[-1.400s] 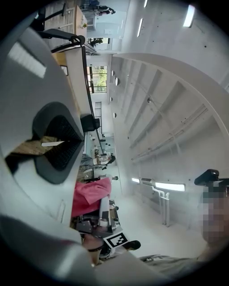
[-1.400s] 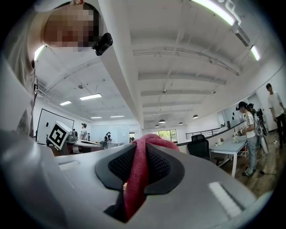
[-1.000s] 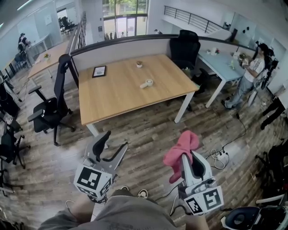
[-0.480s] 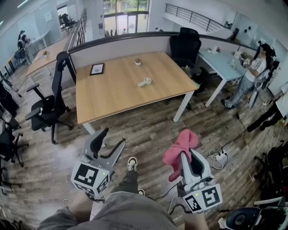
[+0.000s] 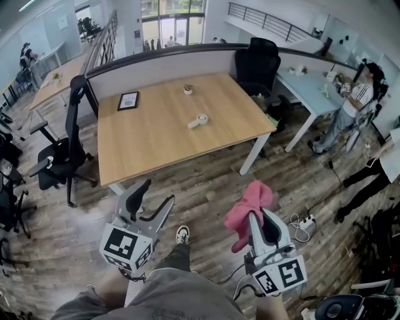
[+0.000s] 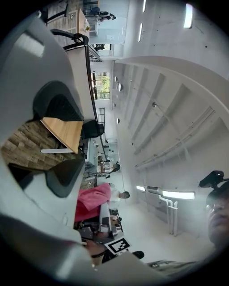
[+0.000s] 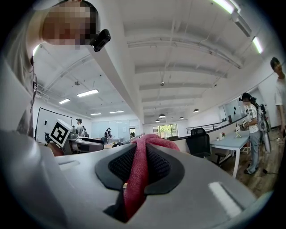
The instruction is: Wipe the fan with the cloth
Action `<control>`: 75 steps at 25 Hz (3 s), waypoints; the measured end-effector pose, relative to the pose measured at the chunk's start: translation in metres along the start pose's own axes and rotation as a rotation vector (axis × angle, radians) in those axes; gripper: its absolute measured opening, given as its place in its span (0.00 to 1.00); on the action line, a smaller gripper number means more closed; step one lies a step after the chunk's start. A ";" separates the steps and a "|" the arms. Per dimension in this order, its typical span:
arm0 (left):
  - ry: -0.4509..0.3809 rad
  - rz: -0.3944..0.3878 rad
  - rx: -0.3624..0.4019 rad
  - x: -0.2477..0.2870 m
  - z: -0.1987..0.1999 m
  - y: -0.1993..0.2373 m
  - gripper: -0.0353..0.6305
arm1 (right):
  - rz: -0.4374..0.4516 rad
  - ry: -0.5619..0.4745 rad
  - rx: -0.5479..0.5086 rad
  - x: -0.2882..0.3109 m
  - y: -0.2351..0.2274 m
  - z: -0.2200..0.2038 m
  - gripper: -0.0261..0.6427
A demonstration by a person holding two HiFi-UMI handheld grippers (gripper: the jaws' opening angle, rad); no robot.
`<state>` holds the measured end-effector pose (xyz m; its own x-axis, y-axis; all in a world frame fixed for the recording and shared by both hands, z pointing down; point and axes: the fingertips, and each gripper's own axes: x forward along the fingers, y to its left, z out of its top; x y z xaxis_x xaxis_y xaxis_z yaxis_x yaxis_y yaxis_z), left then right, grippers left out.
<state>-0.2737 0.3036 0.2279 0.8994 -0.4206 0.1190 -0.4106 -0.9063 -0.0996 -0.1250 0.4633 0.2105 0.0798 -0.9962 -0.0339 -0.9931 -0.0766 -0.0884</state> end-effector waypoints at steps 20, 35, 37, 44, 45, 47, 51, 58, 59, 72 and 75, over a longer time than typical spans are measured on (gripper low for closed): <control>0.090 -0.078 0.008 0.197 -0.011 0.155 0.45 | -0.037 0.076 0.038 0.248 -0.091 -0.013 0.13; 0.118 -0.064 -0.007 0.292 -0.022 0.217 0.45 | -0.023 0.123 0.045 0.356 -0.151 -0.032 0.13; 0.121 -0.048 -0.009 0.309 -0.022 0.222 0.45 | -0.008 0.125 0.048 0.371 -0.166 -0.034 0.13; 0.141 0.022 -0.028 0.374 -0.020 0.234 0.45 | 0.086 0.156 0.059 0.431 -0.221 -0.042 0.13; 0.146 0.038 -0.029 0.383 -0.020 0.235 0.45 | 0.108 0.162 0.060 0.440 -0.228 -0.043 0.13; 0.157 0.076 -0.033 0.400 -0.020 0.239 0.45 | 0.150 0.176 0.061 0.457 -0.243 -0.045 0.13; 0.174 0.147 -0.045 0.433 -0.018 0.246 0.45 | 0.213 0.193 0.063 0.491 -0.276 -0.045 0.13; 0.212 0.267 -0.059 0.456 -0.020 0.251 0.45 | 0.335 0.213 0.075 0.532 -0.306 -0.053 0.13; 0.217 0.284 -0.059 0.457 -0.021 0.251 0.45 | 0.354 0.218 0.073 0.536 -0.308 -0.056 0.13; 0.278 0.347 -0.055 0.462 -0.044 0.271 0.45 | 0.416 0.296 0.066 0.577 -0.315 -0.087 0.13; 0.304 0.309 -0.031 0.470 -0.054 0.275 0.45 | 0.419 0.322 0.065 0.583 -0.310 -0.097 0.13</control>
<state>0.0277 -0.1452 0.3097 0.6508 -0.6607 0.3741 -0.6620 -0.7350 -0.1466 0.2210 -0.0978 0.3144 -0.3633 -0.9036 0.2269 -0.9260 0.3233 -0.1951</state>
